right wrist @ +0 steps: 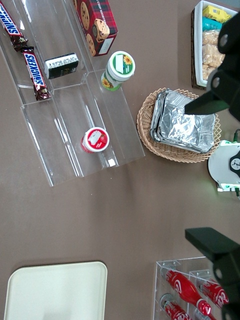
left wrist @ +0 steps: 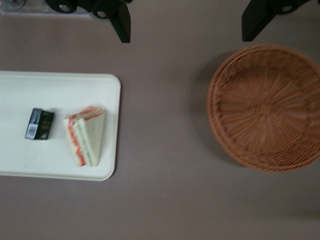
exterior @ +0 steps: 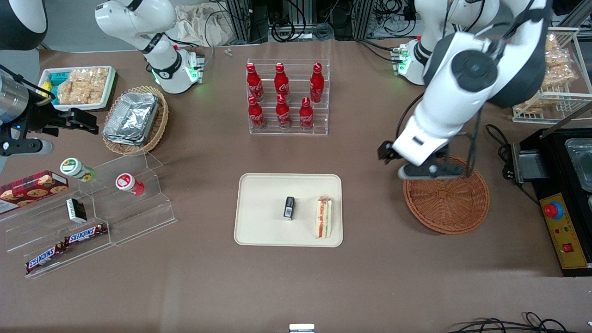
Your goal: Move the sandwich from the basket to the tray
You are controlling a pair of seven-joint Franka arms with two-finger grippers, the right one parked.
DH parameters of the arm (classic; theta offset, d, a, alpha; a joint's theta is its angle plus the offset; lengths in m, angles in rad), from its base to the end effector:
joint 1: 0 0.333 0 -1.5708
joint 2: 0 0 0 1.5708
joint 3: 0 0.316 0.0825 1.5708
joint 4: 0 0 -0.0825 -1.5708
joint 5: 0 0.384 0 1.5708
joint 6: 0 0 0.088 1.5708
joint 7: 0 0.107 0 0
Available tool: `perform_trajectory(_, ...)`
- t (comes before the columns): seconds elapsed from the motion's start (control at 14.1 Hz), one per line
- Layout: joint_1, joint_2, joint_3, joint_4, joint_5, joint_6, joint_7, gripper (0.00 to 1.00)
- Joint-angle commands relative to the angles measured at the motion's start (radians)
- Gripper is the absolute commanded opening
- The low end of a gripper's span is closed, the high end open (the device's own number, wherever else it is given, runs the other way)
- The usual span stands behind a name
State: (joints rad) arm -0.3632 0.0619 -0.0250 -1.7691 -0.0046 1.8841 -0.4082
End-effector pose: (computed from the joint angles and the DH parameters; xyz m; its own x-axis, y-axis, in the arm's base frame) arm 0.5440 -0.2225 0.5221 0.9987 0.0220 0.0464 0.0208 -0.9994 0.0266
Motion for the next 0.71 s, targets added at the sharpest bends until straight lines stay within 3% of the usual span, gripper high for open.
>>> perform_trajectory(0.0, 0.096, -0.117, -0.007, -0.081, -0.005, -0.07, 0.083, 1.0)
perform_trajectory(0.5, 0.321, -0.096, -0.006, 0.043, -0.002, -0.22, 0.254, 1.0)
perform_trajectory(0.64, 0.331, -0.079, -0.006, 0.06, 0.011, -0.217, 0.259, 1.0)
